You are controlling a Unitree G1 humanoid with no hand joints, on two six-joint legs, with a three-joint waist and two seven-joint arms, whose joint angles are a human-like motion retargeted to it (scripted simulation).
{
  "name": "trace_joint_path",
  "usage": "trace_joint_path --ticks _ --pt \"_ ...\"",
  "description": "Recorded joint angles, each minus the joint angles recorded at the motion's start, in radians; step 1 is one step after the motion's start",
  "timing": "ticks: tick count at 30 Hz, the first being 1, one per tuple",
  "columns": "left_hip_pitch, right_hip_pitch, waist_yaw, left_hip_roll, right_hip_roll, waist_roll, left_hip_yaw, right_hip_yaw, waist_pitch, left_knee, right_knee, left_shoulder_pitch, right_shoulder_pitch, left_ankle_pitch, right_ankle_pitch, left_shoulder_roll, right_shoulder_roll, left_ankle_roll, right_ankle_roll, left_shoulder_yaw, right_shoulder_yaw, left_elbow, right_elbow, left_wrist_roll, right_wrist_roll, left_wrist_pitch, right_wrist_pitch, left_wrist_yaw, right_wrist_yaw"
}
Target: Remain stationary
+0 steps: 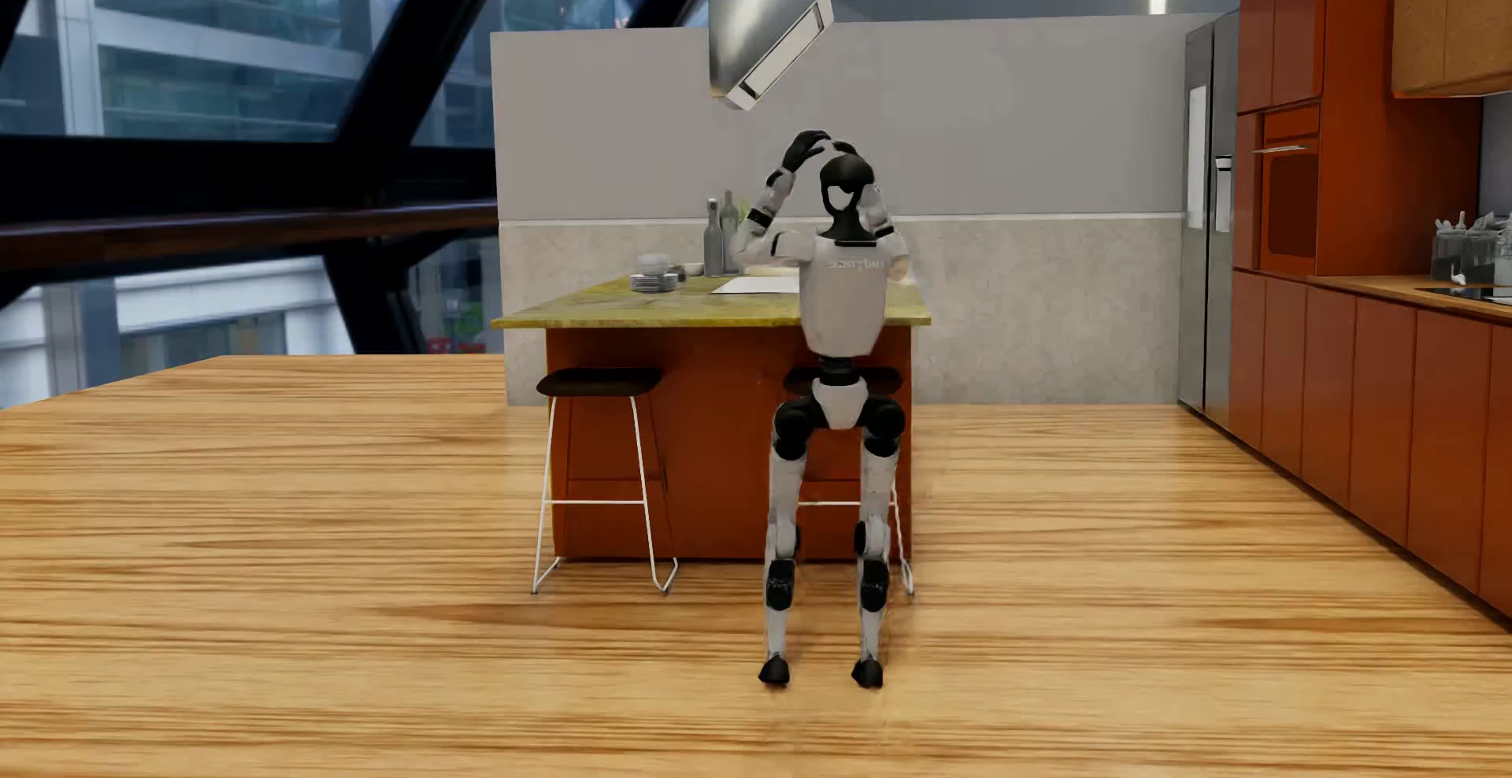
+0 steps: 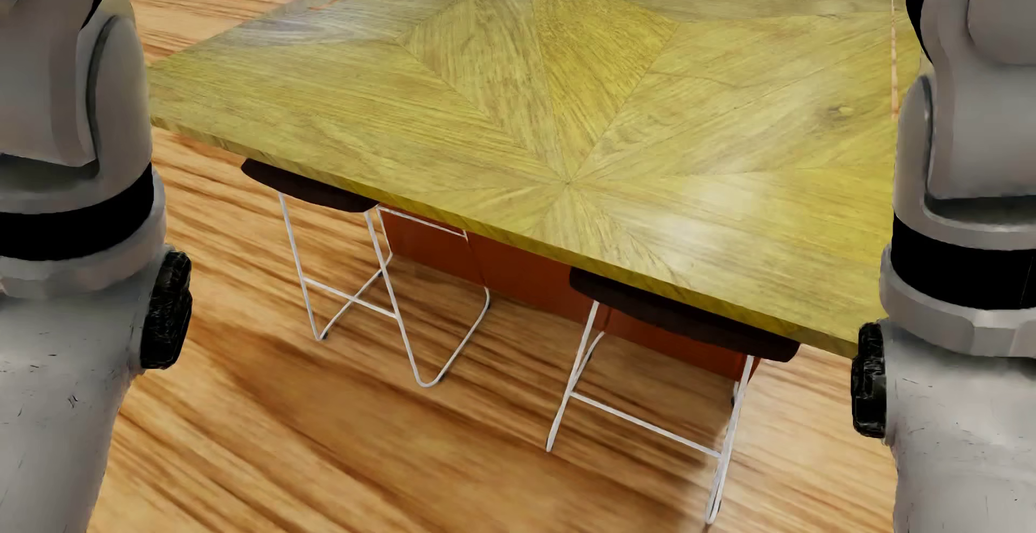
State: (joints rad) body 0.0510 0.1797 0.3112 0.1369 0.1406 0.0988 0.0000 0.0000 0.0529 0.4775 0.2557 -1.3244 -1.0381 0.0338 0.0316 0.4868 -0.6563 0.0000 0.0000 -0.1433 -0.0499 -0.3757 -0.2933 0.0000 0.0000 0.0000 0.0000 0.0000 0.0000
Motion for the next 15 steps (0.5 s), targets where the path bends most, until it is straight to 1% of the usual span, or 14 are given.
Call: trace_joint_path --ticks 1,4,8,12,15 --pt "-0.005 -0.006 0.001 -0.001 -0.001 -0.004 0.000 0.000 0.005 0.004 0.013 -0.004 -0.009 0.000 -0.014 0.002 -0.001 0.000 0.000 0.005 0.000 0.004 -0.016 0.000 0.000 0.000 0.000 0.000 0.000" --pt "-0.008 -0.003 -0.022 0.002 0.000 -0.012 0.000 0.000 0.004 -0.001 -0.019 0.006 -0.028 0.005 0.024 0.010 0.001 0.000 0.000 0.010 -0.041 -0.002 -0.085 0.000 0.000 0.000 0.000 0.000 0.000" --pt "-0.002 -0.012 -0.033 0.003 0.000 -0.016 0.000 0.000 0.038 0.004 0.034 0.043 -0.060 0.009 -0.030 0.018 -0.002 0.000 0.000 0.027 -0.065 -0.019 -0.181 0.000 0.000 0.000 0.000 0.000 0.000" --pt "-0.021 -0.020 -0.048 0.011 0.006 -0.033 0.000 0.000 0.020 -0.004 -0.016 0.083 -0.065 0.022 0.029 0.049 0.001 0.000 0.000 0.040 -0.055 -0.025 -0.180 0.000 0.000 0.000 0.000 0.000 0.000" --pt "-0.010 -0.024 -0.042 0.012 0.008 -0.033 0.000 0.000 0.028 -0.007 0.012 0.107 -0.086 0.021 -0.005 0.062 -0.007 0.000 0.000 0.057 -0.049 -0.038 -0.183 0.000 0.000 0.000 0.000 0.000 0.000"
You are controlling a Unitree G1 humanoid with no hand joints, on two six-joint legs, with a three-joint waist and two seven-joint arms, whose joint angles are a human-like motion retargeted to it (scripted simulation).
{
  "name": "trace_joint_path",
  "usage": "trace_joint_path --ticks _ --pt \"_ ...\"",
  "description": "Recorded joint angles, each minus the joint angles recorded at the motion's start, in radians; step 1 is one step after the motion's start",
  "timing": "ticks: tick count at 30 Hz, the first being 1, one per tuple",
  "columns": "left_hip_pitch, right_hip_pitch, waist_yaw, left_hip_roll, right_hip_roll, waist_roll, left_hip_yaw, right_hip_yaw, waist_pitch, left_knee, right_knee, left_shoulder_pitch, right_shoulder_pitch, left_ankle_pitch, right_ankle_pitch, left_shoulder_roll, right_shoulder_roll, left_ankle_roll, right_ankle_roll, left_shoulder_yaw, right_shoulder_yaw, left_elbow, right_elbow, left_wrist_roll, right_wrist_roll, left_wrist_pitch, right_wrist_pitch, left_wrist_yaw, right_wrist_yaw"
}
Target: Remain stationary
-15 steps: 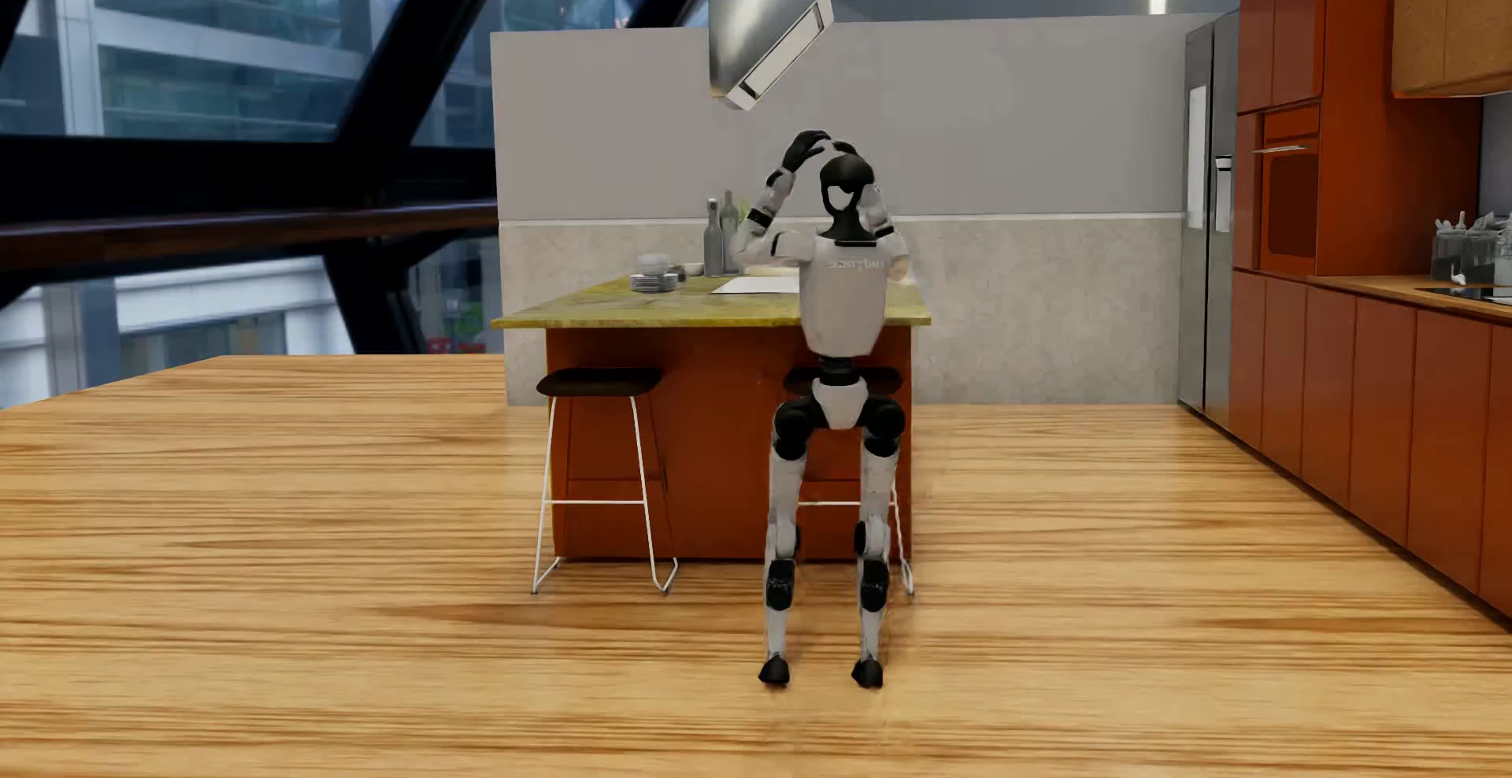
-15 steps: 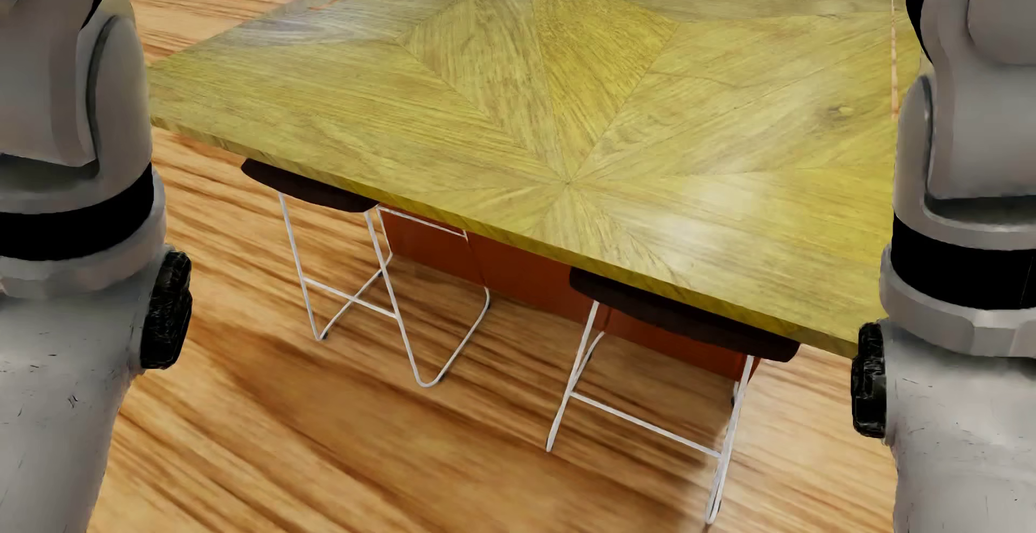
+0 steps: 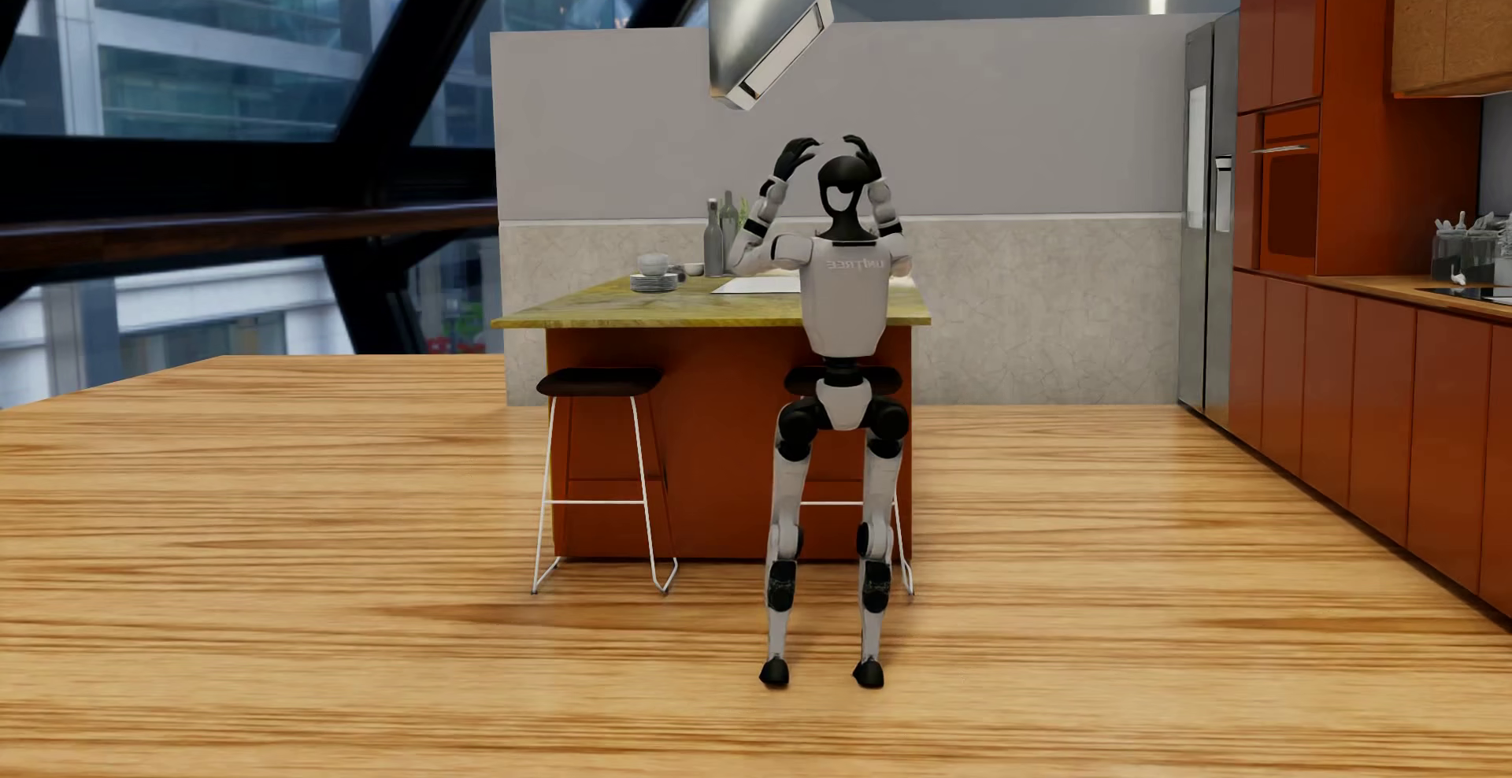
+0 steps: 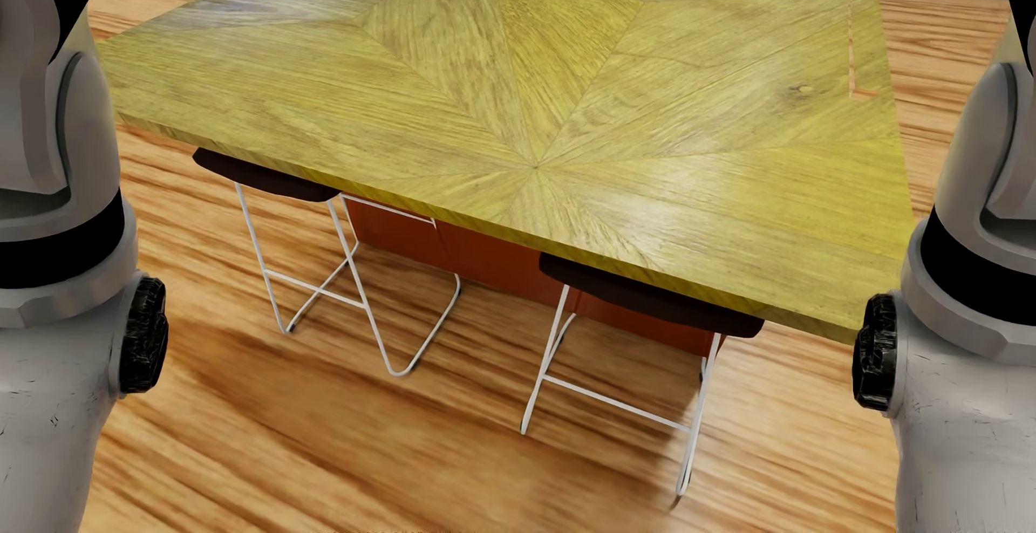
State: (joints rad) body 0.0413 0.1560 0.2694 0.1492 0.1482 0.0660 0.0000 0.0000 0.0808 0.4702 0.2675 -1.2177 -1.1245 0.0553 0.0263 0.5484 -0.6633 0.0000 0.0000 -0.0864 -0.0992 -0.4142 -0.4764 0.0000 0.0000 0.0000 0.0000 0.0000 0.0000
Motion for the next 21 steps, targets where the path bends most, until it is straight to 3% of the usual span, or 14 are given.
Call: trace_joint_path --ticks 3,5,7,10,12,14,17,21 --pt "-0.012 -0.013 -0.010 -0.001 -0.003 -0.003 0.000 0.000 -0.007 0.003 0.004 0.032 0.023 0.018 0.004 0.010 0.006 0.000 0.000 0.010 0.008 -0.005 -0.004 0.000 0.000 0.000 0.000 0.000 0.000" --pt "-0.022 -0.026 -0.015 -0.004 -0.005 -0.003 0.000 0.000 -0.017 -0.002 0.008 0.163 0.126 0.039 0.012 0.040 -0.001 0.000 0.000 0.013 0.007 -0.060 -0.032 0.000 0.000 0.000 0.000 0.000 0.000" --pt "-0.028 -0.034 -0.017 -0.007 -0.009 0.001 0.000 0.000 -0.030 -0.007 -0.006 0.425 0.356 0.057 0.033 0.077 -0.012 0.000 0.000 -0.015 0.066 -0.146 -0.085 0.000 0.000 0.000 0.000 0.000 0.000" --pt "-0.042 -0.036 -0.022 -0.015 -0.018 0.026 0.000 0.000 -0.044 -0.014 -0.050 0.966 0.844 0.076 0.108 0.072 0.006 0.000 0.000 -0.189 0.289 -0.127 -0.057 0.000 0.000 0.000 0.000 0.000 0.000" --pt "-0.072 -0.048 -0.034 -0.023 -0.025 0.043 0.000 0.000 -0.049 -0.011 -0.067 1.271 1.142 0.103 0.165 0.012 0.070 0.000 0.000 -0.285 0.385 0.082 0.145 0.000 0.000 0.000 0.000 0.000 0.000" --pt "-0.098 -0.055 -0.039 -0.032 -0.035 0.061 0.000 0.000 -0.045 -0.001 -0.080 1.445 1.327 0.125 0.215 -0.063 0.136 0.000 0.000 -0.342 0.418 0.369 0.423 0.000 0.000 0.000 0.000 0.000 0.000" --pt "-0.153 -0.070 -0.054 -0.045 -0.051 0.066 0.000 0.000 -0.022 0.029 -0.101 1.510 1.415 0.167 0.311 -0.108 0.190 0.000 0.000 -0.421 0.479 0.733 0.817 0.000 0.000 0.000 0.000 0.000 0.000" --pt "-0.216 -0.098 -0.055 -0.040 -0.064 0.058 0.000 0.000 -0.006 0.081 -0.112 1.461 1.375 0.130 0.371 -0.109 0.189 0.000 0.000 -0.560 0.685 1.070 1.183 0.000 0.000 0.000 0.000 0.000 0.000"
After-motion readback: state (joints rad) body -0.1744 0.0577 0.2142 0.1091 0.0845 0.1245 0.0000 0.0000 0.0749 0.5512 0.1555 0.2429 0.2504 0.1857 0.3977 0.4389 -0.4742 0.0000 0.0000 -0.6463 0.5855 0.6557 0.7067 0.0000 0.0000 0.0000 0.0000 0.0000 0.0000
